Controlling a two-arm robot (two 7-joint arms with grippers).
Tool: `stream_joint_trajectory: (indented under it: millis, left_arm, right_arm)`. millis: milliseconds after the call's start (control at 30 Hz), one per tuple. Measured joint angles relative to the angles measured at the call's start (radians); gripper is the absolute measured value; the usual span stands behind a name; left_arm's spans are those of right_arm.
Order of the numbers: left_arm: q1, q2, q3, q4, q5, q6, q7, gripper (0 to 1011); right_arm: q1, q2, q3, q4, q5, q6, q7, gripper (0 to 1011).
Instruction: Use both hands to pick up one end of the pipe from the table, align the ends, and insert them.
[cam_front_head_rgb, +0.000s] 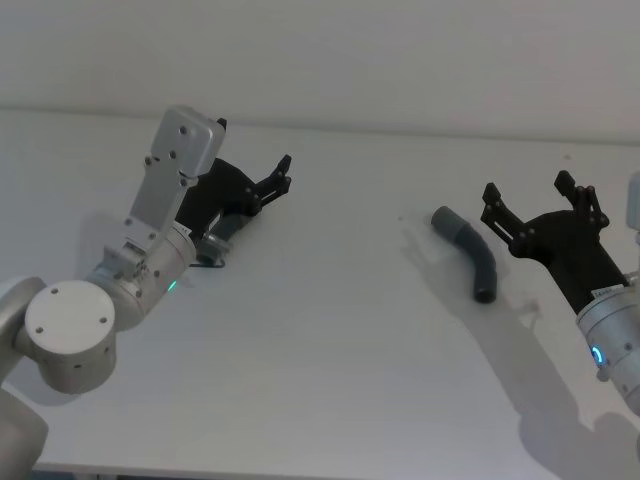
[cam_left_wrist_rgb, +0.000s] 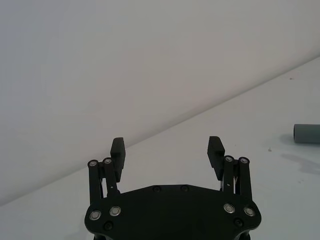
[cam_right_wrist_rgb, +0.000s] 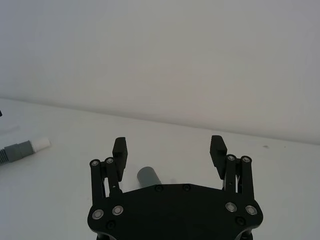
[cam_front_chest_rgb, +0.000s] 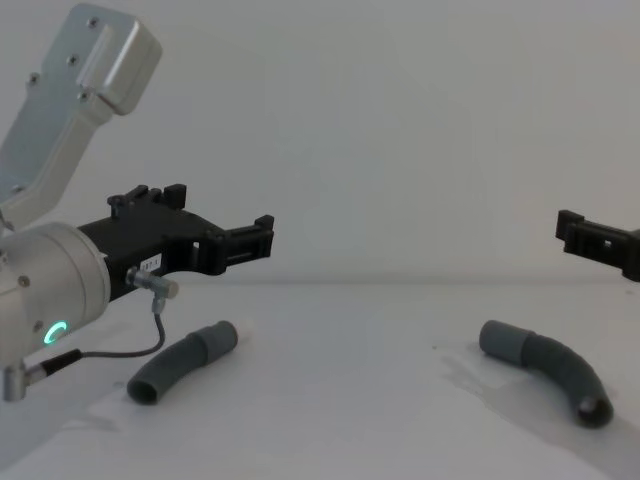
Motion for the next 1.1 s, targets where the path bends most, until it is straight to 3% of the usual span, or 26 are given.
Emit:
stream_joint_trajectory:
  millis: [633,867,1100]
  left_arm:
    - [0.002,-0.001,-0.001,-0.005,0.000,0.012,0.001,1002]
    - [0.013,0.000,-0.003,-0.034,0.001,0.083,0.011,1001]
    - [0.041,0.009,-0.012,-0.089,-0.001,0.208,0.030,1002]
  right_arm:
    - [0.000,0.000,0.000,0.000,0.000,0.000,0.000,1004]
    - [0.000,0.000,0.000,0.000,0.000,0.000,0.000,1004]
    - [0.000,0.000,0.000,0.000,0.000,0.000,0.000,1004]
